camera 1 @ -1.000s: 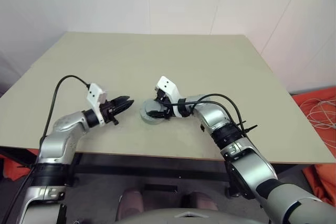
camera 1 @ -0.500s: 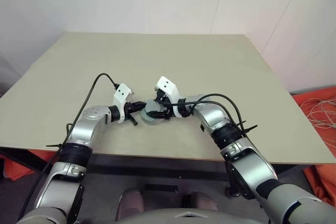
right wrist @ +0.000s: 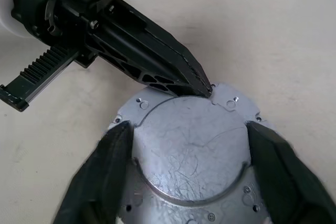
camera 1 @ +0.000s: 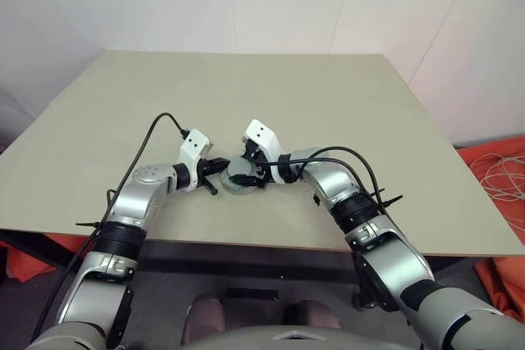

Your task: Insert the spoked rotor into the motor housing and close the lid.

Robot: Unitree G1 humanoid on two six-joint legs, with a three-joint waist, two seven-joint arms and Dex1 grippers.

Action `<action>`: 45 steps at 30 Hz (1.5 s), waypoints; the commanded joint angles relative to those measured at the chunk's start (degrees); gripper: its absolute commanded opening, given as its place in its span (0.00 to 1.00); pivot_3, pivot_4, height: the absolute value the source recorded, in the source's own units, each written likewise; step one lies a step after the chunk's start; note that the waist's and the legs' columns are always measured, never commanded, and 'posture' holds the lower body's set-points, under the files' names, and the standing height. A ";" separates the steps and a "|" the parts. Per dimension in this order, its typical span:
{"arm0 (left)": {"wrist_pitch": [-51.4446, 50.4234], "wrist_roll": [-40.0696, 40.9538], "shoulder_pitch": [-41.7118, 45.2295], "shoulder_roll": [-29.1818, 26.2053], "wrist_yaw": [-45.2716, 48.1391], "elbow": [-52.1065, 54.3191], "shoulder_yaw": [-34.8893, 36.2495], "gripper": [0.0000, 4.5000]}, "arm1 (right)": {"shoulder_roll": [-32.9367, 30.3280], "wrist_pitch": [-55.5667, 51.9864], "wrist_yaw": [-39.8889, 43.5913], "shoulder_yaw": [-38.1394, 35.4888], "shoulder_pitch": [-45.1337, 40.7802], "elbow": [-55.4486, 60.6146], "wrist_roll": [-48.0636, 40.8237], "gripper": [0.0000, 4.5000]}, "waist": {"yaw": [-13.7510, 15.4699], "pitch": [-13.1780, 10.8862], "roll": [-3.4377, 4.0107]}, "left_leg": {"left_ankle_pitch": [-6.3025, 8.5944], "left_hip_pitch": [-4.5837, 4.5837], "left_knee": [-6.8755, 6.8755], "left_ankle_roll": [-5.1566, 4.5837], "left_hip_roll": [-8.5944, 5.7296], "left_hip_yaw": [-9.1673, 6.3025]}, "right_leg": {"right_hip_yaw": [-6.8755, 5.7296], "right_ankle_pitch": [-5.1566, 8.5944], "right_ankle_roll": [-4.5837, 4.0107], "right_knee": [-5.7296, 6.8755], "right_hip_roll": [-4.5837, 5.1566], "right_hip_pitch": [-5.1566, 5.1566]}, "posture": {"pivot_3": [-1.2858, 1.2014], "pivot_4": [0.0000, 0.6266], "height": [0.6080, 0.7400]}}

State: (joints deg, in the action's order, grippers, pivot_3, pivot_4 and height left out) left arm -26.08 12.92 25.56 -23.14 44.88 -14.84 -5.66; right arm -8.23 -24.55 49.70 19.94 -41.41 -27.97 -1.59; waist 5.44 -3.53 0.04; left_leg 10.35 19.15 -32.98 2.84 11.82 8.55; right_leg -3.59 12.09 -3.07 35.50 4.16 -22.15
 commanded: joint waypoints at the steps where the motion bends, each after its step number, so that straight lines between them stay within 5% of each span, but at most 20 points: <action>1: -0.93 -0.54 -0.05 0.37 0.12 0.08 -0.85 0.00 | -0.67 -2.15 0.45 -0.34 -0.34 1.79 -0.08 0.99 | 0.04 0.00 0.00 | 0.00 0.01 0.00 0.00 0.00 0.00 | 0.00 0.00 0.00 -0.02 0.00 0.00 | 0.52 0.00 1.00; 15: -1.12 -0.63 0.92 0.52 0.79 -0.05 -0.72 0.00 | -8.13 -19.98 2.01 -12.45 1.23 18.61 -11.87 0.99 | 0.27 -0.01 0.00 | 0.03 0.39 0.05 -0.06 -0.02 -0.01 | -0.02 0.00 0.01 -0.10 0.01 -0.25 | 0.52 0.00 1.00; 25: -0.70 -0.83 1.11 0.37 1.70 -0.73 -0.67 0.00 | -2.73 -66.70 -8.28 -36.63 -1.63 13.54 -25.95 0.99 | 0.54 -0.01 0.03 | 0.00 0.43 0.23 0.00 -0.03 0.00 | -0.06 0.00 0.02 -0.31 0.01 -0.25 | 0.52 0.00 1.00; 31: -0.99 -0.76 0.75 0.12 1.80 -0.14 -0.46 0.00 | 4.16 -67.95 -20.49 -51.56 -4.03 3.68 -23.53 0.99 | 0.58 0.01 0.08 | -0.08 0.44 0.27 0.14 -0.03 0.01 | -0.08 0.00 0.03 -0.32 0.03 -0.33 | 0.52 0.00 1.00; 45: -1.70 -0.82 0.22 -0.32 1.88 0.92 -0.13 0.00 | 10.85 -64.09 -29.75 -57.24 -3.89 -0.43 -25.26 0.96 | 0.22 0.02 0.11 | -0.31 0.26 0.74 0.52 -0.03 0.07 | -0.09 0.01 0.04 -0.44 0.02 -0.43 | 0.52 0.00 1.00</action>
State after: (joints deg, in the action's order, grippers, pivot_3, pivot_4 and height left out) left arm -27.00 12.44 26.43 -23.20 46.51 -14.72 -4.93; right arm 1.61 -88.95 21.14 -36.87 -44.34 -27.84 -25.45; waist 5.66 -3.51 0.15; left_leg 10.03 19.37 -32.19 3.39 11.79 8.62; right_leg -3.68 12.10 -3.02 35.03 4.18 -22.55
